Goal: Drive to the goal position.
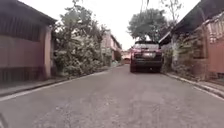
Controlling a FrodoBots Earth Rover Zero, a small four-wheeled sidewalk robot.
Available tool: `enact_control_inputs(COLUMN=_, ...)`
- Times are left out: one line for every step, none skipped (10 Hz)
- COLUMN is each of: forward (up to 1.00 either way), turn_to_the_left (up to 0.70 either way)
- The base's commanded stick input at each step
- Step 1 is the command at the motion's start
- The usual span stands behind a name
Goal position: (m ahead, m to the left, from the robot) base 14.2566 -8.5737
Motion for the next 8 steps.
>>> enact_control_inputs(forward=0.70, turn_to_the_left=0.08)
enact_control_inputs(forward=0.70, turn_to_the_left=0.08)
enact_control_inputs(forward=0.70, turn_to_the_left=0.08)
enact_control_inputs(forward=0.70, turn_to_the_left=0.08)
enact_control_inputs(forward=0.70, turn_to_the_left=0.08)
enact_control_inputs(forward=0.70, turn_to_the_left=0.08)
enact_control_inputs(forward=0.70, turn_to_the_left=0.08)
enact_control_inputs(forward=0.70, turn_to_the_left=0.08)
